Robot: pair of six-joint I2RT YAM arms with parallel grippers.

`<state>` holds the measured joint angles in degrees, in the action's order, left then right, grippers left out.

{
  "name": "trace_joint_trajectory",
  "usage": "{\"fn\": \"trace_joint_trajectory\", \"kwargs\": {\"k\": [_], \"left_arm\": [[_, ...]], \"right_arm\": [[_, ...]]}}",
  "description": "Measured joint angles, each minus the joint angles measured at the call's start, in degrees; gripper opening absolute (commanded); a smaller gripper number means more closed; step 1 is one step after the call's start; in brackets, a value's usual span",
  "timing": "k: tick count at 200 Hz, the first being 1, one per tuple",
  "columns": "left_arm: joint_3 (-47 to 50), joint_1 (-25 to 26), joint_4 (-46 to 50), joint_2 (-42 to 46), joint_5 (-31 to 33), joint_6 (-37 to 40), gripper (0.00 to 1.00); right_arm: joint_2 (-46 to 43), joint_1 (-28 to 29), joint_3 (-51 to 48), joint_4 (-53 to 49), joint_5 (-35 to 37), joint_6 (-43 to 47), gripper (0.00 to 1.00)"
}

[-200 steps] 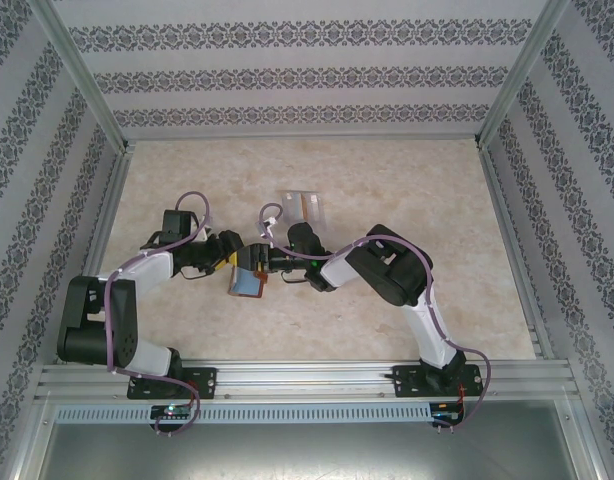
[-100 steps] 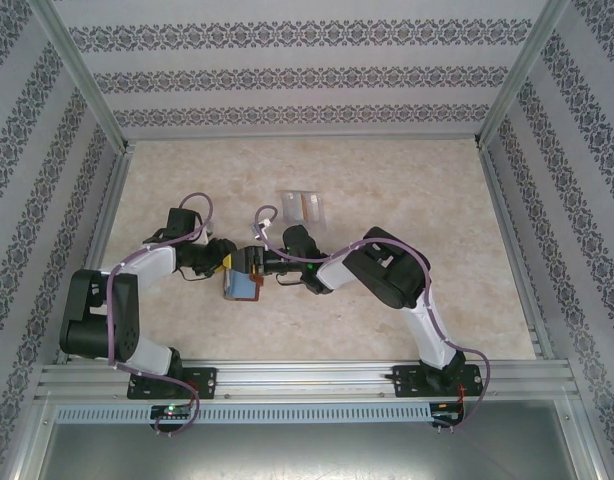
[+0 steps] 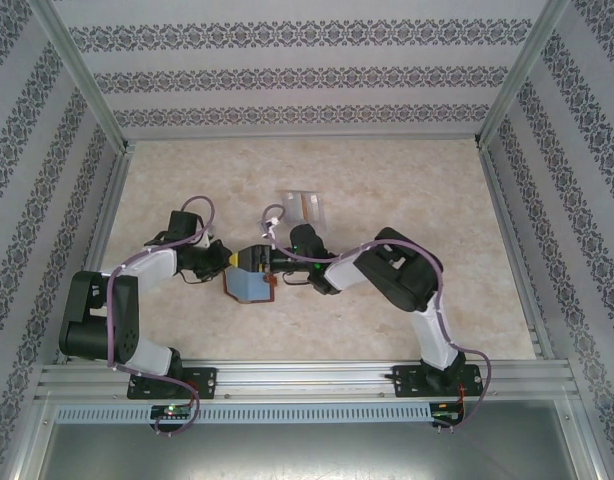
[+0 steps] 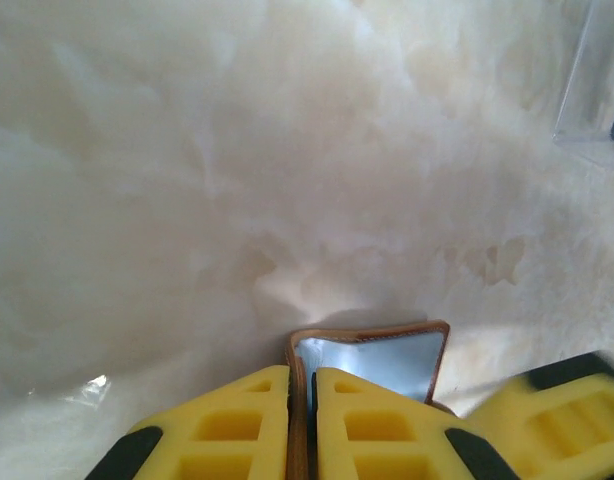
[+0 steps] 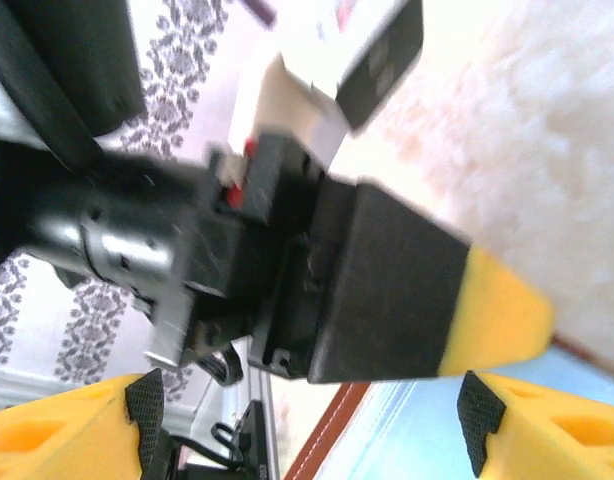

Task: Put the credit cards into the card holder

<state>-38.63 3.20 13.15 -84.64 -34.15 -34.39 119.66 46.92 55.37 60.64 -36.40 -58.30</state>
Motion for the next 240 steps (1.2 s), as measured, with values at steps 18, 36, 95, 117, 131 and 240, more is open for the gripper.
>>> {"fn": "trace_joint_trajectory", "kwargs": {"k": [18,36,95,117,131,240], "left_arm": [[3.2,0.4,-4.0,0.0,-2.3,-3.5,0.11],[6.3,1.0,-9.8,0.0,-3.6,-7.9,0.08],[8.1,7.7,-25.3,-4.4,-3.8,-19.0,0.09],[7.6,8.5,-27.1,-5.7,-3.6,-20.6,0.09],[7.0,8.9,-28.0,-6.4,-3.2,-21.3,0.10],[1.9,9.8,-36.7,-15.7,-7.7,-23.0,0.43]], "right_arm": [[-5.3,-1.8,-2.6,-4.6,2.1,1.2,0.70],[-10.1,-2.1,-4.0,-10.8,5.2,2.4,0.68],[-23.2,5.0,-6.6,-41.1,20.7,7.5,0.48],[-25.9,7.6,-3.5,-51.8,26.1,10.6,0.35],[-27.0,8.1,-2.1,-56.2,28.6,12.2,0.17],[-10.6,10.9,13.5,-77.7,43.0,16.3,0.43]]}}
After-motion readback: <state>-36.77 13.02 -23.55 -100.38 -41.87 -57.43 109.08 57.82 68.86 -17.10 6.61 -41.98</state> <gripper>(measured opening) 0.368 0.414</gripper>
